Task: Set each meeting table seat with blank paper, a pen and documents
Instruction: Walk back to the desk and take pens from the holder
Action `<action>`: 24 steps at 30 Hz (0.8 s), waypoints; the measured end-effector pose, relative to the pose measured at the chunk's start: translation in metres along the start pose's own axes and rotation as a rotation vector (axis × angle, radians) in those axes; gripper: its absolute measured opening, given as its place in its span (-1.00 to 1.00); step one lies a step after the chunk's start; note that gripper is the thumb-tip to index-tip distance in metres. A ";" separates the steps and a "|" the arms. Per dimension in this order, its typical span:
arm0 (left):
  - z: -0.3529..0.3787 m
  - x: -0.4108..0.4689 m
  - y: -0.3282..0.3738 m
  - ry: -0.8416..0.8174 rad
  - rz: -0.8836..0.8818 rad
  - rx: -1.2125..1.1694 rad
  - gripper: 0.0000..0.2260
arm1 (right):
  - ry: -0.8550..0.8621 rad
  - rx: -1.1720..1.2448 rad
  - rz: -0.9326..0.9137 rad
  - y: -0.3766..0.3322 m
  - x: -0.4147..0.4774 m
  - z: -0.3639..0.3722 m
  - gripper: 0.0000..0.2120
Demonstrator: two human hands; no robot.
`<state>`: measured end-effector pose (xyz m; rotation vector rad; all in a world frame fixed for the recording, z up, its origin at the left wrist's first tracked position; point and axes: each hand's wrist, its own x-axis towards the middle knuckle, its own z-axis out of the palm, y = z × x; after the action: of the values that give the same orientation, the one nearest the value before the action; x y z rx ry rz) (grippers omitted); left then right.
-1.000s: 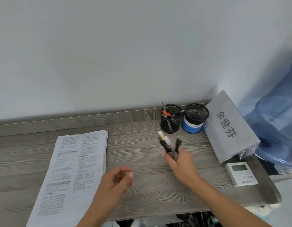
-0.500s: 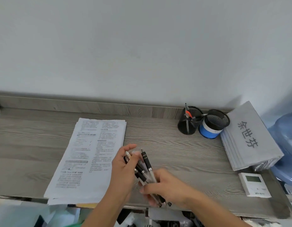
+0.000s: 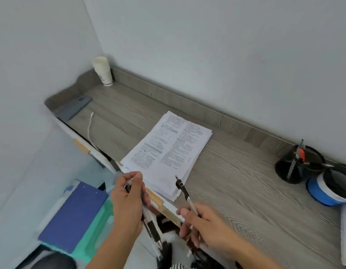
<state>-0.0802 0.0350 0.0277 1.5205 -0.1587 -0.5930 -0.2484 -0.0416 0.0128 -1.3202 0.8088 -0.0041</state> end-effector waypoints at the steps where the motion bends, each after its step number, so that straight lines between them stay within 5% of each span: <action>1: -0.016 -0.010 -0.002 0.040 0.005 0.019 -0.94 | -0.025 -0.064 -0.018 0.007 0.000 0.000 -0.82; 12: -0.183 -0.188 -0.058 0.536 -0.172 -0.017 -0.99 | -0.437 -0.459 -0.175 0.061 -0.015 0.090 -0.68; 24: -0.337 -0.410 -0.098 0.966 -0.103 -0.197 -0.95 | -0.807 -0.735 -0.255 0.120 -0.120 0.272 -0.88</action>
<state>-0.3011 0.5274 0.0167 1.4750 0.7009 0.0922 -0.2457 0.2767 -0.0210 -1.9012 -0.0851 0.6367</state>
